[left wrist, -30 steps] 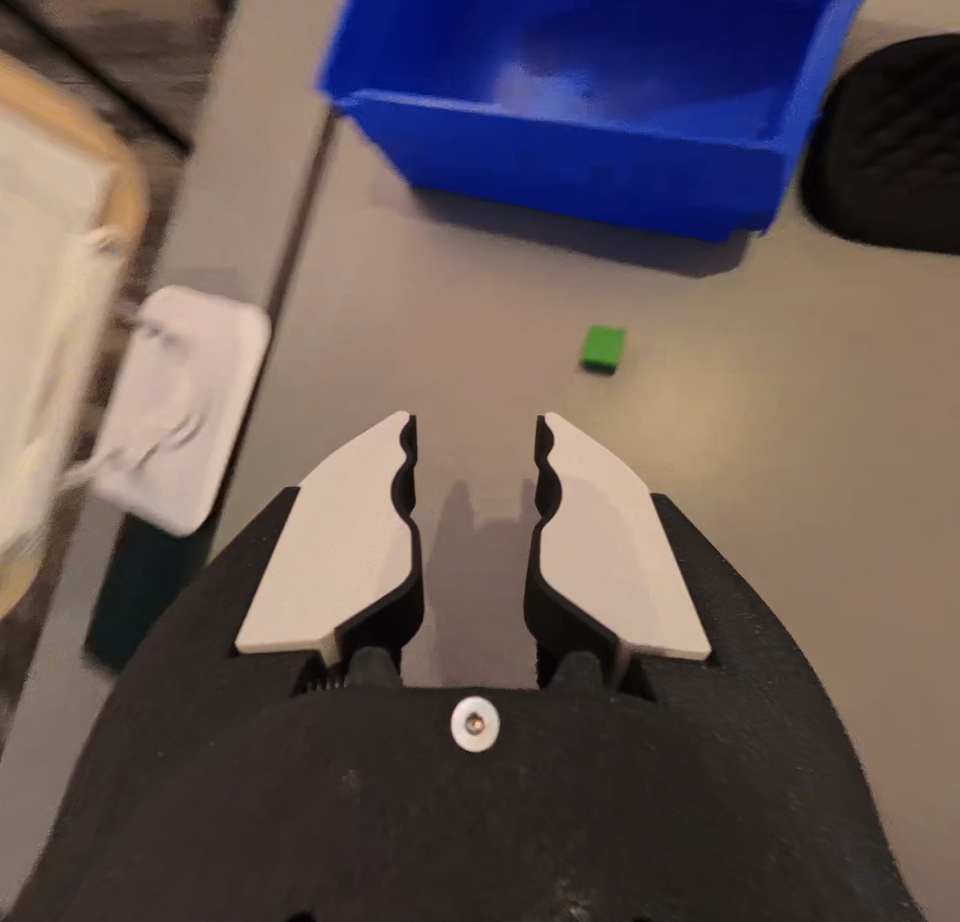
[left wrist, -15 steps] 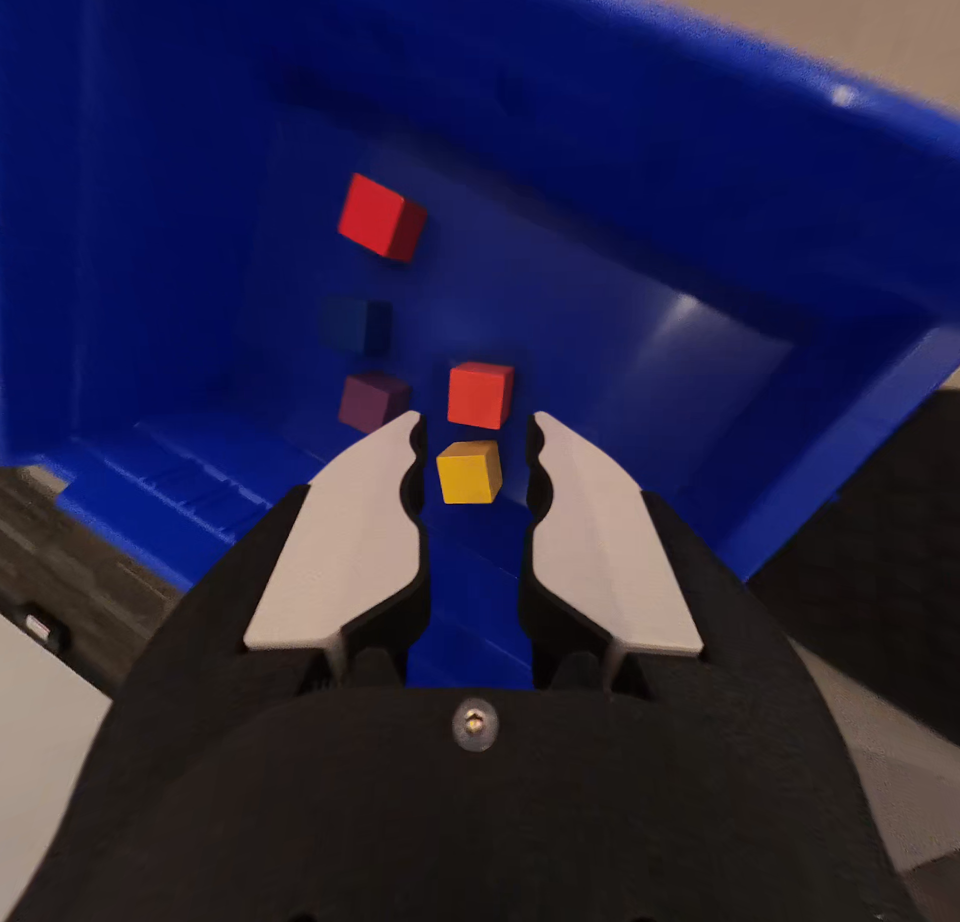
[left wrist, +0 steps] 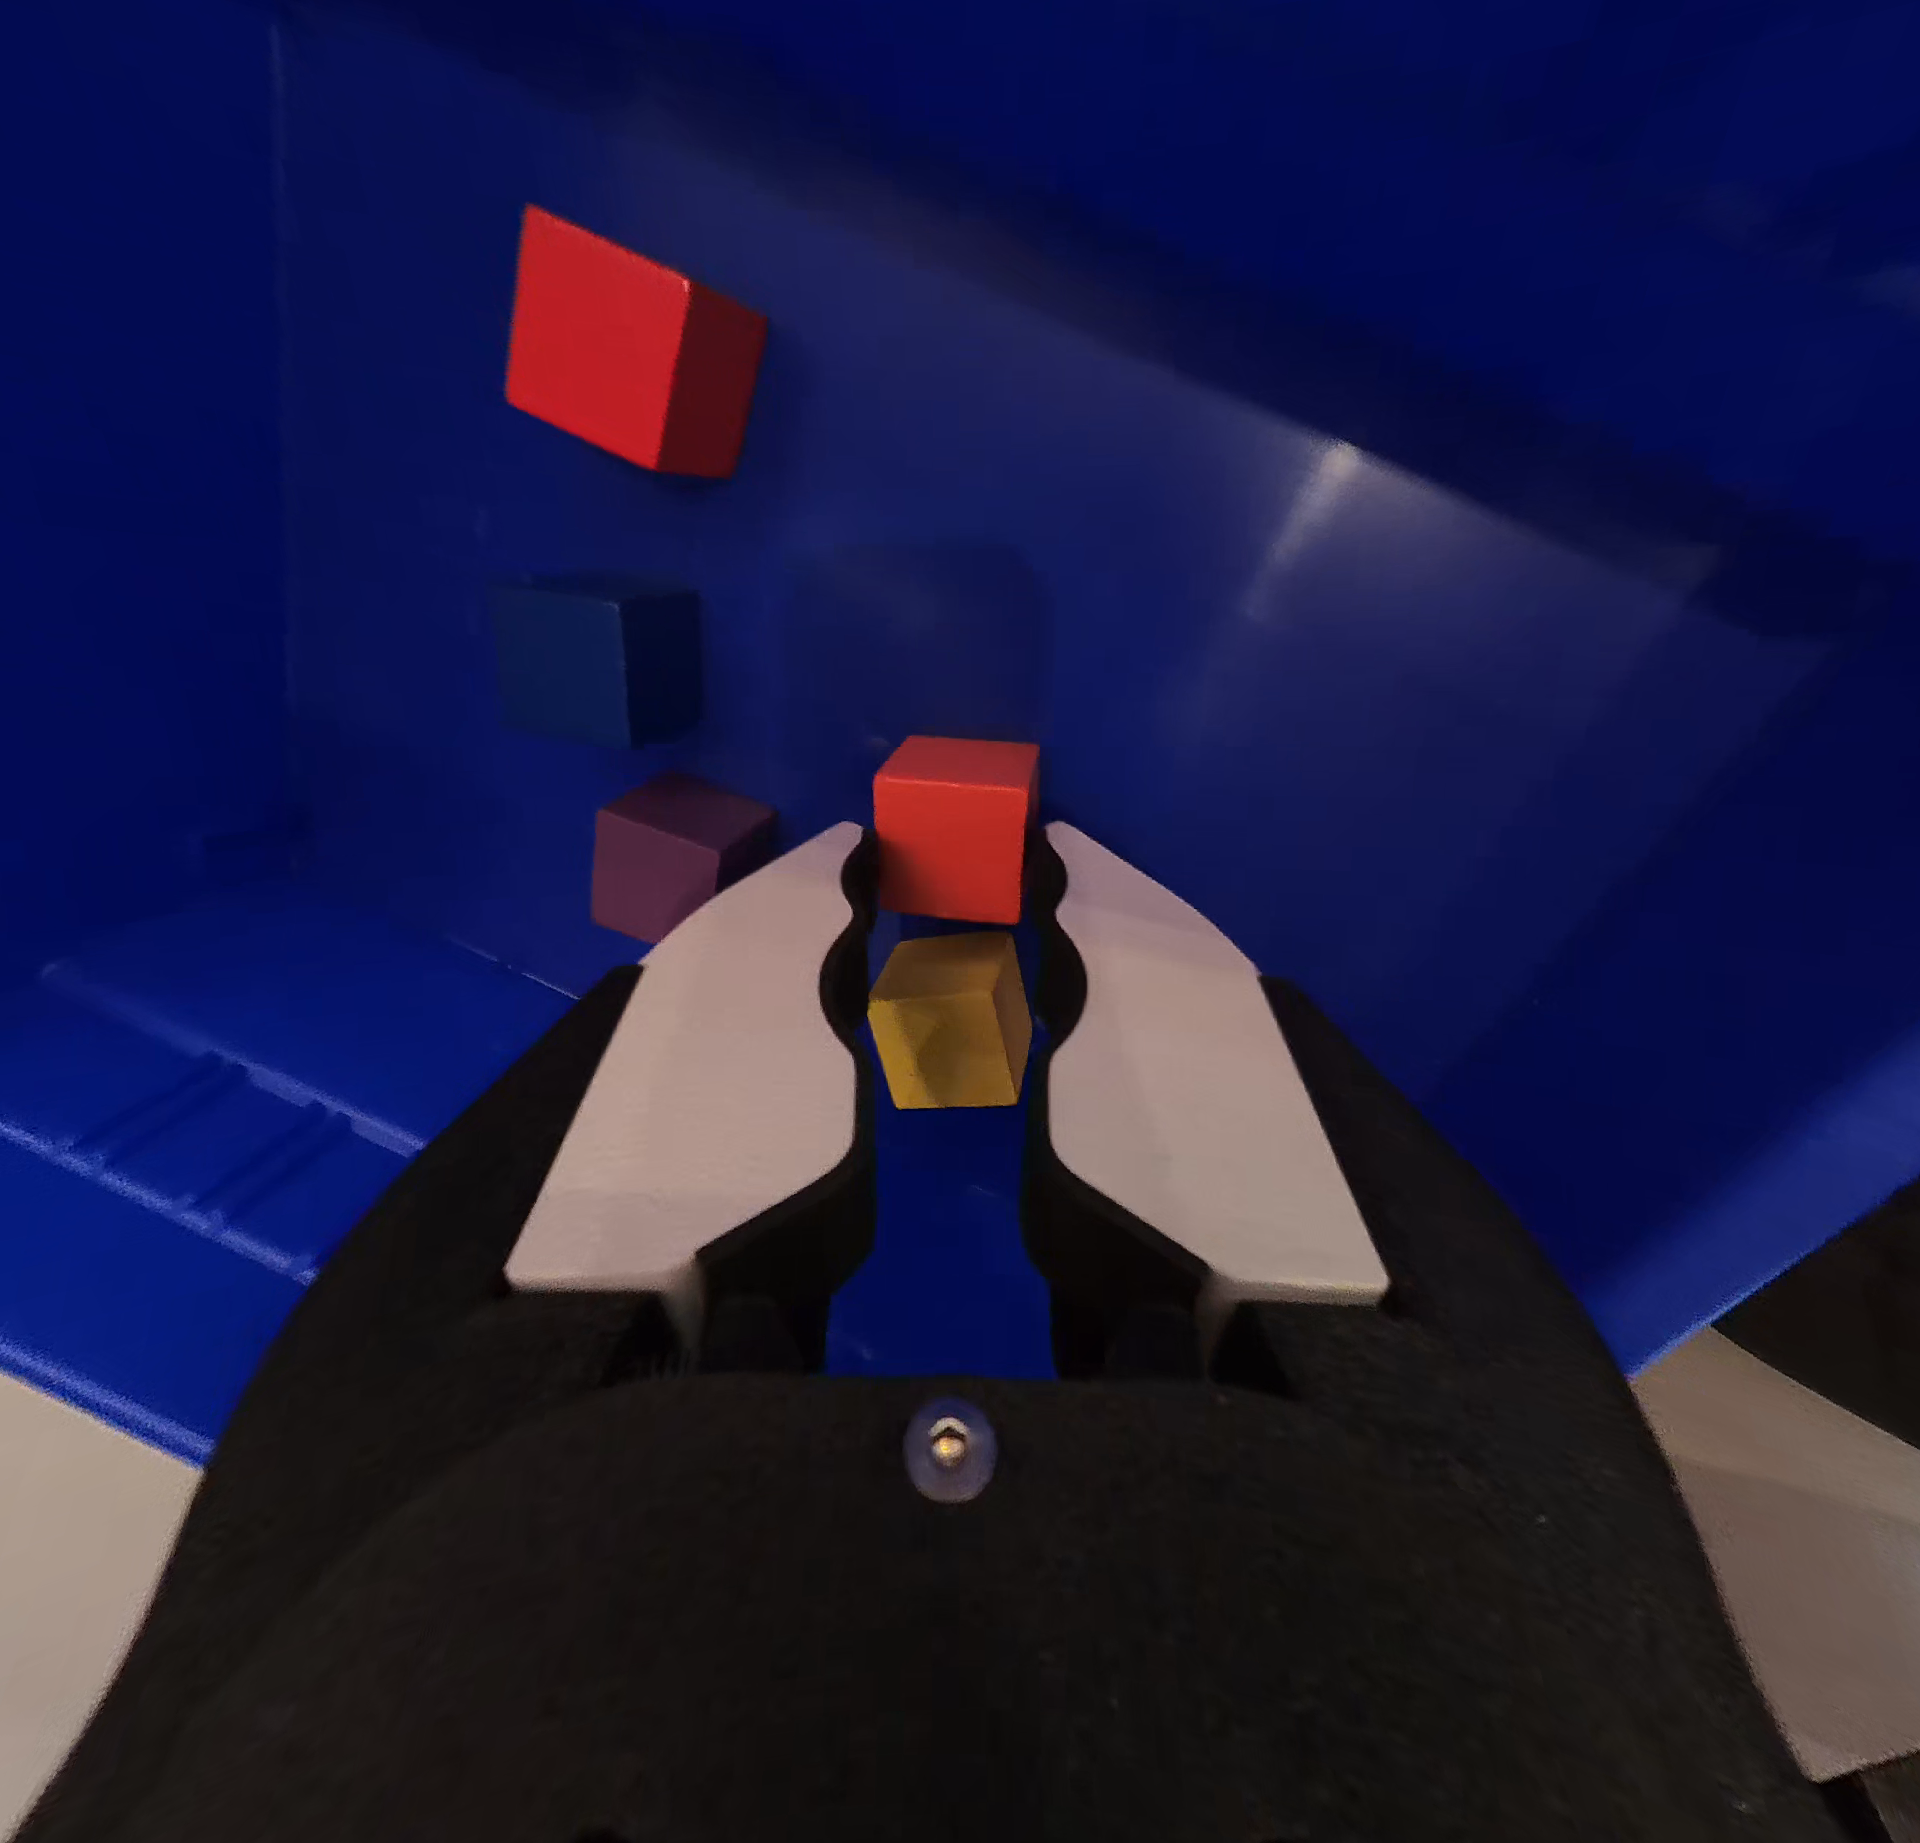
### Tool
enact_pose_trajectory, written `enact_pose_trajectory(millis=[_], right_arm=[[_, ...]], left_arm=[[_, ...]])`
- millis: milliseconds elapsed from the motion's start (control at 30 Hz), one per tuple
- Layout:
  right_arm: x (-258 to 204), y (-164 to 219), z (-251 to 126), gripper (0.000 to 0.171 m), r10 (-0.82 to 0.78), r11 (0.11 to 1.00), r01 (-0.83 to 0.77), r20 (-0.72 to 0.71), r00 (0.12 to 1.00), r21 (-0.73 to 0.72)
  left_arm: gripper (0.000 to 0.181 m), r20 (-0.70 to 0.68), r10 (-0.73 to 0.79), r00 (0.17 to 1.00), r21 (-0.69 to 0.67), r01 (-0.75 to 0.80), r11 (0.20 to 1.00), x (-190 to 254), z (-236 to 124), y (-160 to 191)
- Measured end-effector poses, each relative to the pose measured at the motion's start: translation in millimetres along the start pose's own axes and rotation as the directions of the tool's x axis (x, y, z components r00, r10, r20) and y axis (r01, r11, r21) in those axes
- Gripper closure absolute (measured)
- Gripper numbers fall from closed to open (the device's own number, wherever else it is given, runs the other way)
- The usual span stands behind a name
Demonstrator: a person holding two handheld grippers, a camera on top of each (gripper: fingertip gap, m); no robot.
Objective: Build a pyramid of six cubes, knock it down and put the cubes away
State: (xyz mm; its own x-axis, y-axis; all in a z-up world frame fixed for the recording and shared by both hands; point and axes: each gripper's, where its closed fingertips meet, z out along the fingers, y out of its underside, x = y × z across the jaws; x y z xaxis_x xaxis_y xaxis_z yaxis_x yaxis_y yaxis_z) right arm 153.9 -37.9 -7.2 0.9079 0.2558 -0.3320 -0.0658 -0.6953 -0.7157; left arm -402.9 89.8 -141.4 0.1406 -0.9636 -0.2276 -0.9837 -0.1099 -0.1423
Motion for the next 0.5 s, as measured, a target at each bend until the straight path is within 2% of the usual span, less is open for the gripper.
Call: enact_pose_trajectory(millis=[133,233,333,400,500], right_arm=[[1.6,-0.3,-1.2,0.114,0.006,1.0,-0.006,0.004,1.0,0.005],[3.7,-0.7,-2.9,0.114,0.011,1.0,-0.011,0.001,1.0,0.012],[4.3,-0.8,-3.6,0.114,0.014,1.0,-0.014,0.003,1.0,0.014],[4.9,-0.7,-3.7,0.114,0.014,1.0,-0.014,-0.002,1.0,0.014],[3.8,-1.0,-3.6,0.114,0.013,1.0,-0.013,-0.002,1.0,0.013]], left_arm=[[0.154,0.029,0.024,0.999,0.014,-0.024,1.0,-3.4,-12.6,-3.5],[0.154,0.129,0.026,0.991,0.071,-0.035,0.997,-18.8,-58.0,-21.1],[0.154,0.264,0.043,0.963,0.197,-0.097,0.976,-26.8,-126.5,-65.9],[0.154,0.277,0.063,0.959,0.269,-0.14,0.953,-12.1,-162.5,-103.8],[0.154,0.244,0.134,0.961,0.338,-0.214,0.916,30.0,-184.5,-163.6]])
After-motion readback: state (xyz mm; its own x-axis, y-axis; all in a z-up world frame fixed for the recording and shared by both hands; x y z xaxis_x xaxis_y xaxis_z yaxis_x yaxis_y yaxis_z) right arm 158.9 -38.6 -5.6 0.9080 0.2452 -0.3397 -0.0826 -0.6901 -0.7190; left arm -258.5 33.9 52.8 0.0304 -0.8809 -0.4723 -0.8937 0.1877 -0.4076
